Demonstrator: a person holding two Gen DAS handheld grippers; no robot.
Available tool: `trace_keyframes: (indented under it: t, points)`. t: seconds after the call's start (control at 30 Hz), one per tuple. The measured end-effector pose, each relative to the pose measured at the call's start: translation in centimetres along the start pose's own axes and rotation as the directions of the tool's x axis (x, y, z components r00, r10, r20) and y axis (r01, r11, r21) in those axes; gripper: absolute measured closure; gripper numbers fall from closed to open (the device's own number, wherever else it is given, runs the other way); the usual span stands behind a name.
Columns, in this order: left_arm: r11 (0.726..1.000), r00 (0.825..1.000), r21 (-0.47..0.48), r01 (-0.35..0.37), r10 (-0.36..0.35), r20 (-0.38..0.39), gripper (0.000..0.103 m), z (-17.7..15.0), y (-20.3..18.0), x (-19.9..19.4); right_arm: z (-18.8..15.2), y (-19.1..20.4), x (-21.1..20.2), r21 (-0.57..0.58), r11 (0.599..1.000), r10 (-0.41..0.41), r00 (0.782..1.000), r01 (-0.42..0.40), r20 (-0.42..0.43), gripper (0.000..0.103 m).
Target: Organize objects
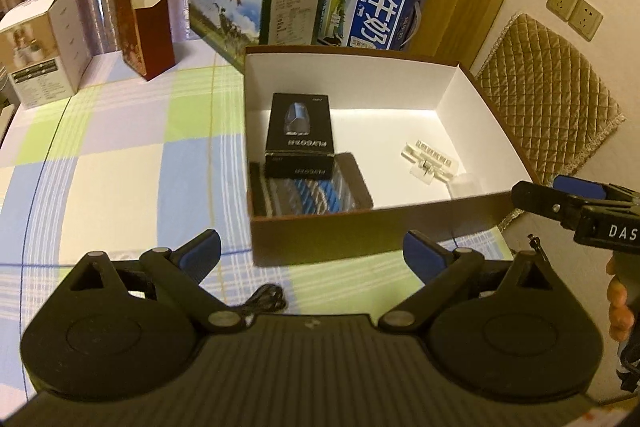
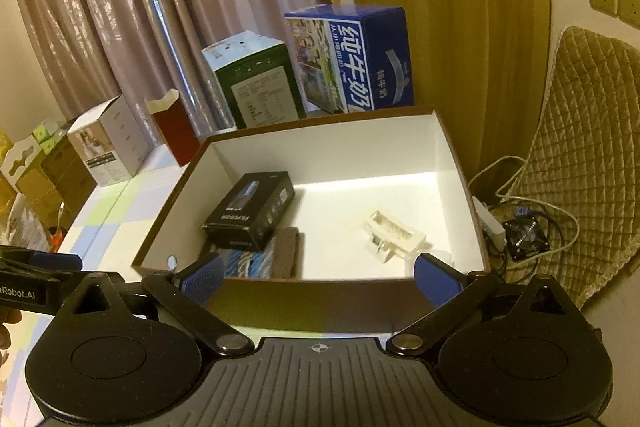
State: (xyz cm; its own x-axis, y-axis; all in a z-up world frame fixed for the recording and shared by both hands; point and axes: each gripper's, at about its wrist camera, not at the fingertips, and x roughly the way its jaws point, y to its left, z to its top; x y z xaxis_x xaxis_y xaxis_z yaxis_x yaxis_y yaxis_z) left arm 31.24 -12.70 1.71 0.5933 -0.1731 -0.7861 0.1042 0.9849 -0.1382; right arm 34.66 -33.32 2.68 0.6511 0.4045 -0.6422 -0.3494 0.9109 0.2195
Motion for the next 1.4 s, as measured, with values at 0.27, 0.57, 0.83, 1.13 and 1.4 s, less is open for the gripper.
trace_keyframes:
  t: [0.27, 0.57, 0.83, 1.13, 1.4]
  points:
    - [0.999, 1.000, -0.032, -0.011, 0.011, -0.006, 0.007, -2.9, 2.4, -2.8, -2.2, 2.4, -1.2, -0.005, 1.000, 0.010, 1.000, -0.010, -0.024, 0.004]
    - [0.996, 0.999, -0.079, -0.044, 0.042, -0.026, 0.007, -6.1, 5.7, -5.3, -4.6, 6.0, -1.1, -0.023, 0.998, 0.053, 0.996, -0.055, -0.077, 0.004]
    - [0.989, 0.996, -0.117, -0.086, 0.081, -0.048, 0.007, -8.7, 8.6, -6.9, -6.3, 9.3, -0.2, -0.051, 0.993, 0.095, 0.987, -0.102, -0.131, 0.004]
    - [0.974, 0.988, -0.173, -0.145, 0.134, -0.074, 0.007, -11.5, 12.0, -8.2, -8.5, 12.9, 1.5, -0.088, 0.983, 0.143, 0.970, -0.163, -0.199, 0.004]
    - [0.956, 0.982, -0.227, -0.184, 0.167, -0.091, 0.007, -13.6, 14.2, -9.0, -9.9, 15.4, 2.9, -0.122, 0.971, 0.173, 0.955, -0.207, -0.243, 0.004]
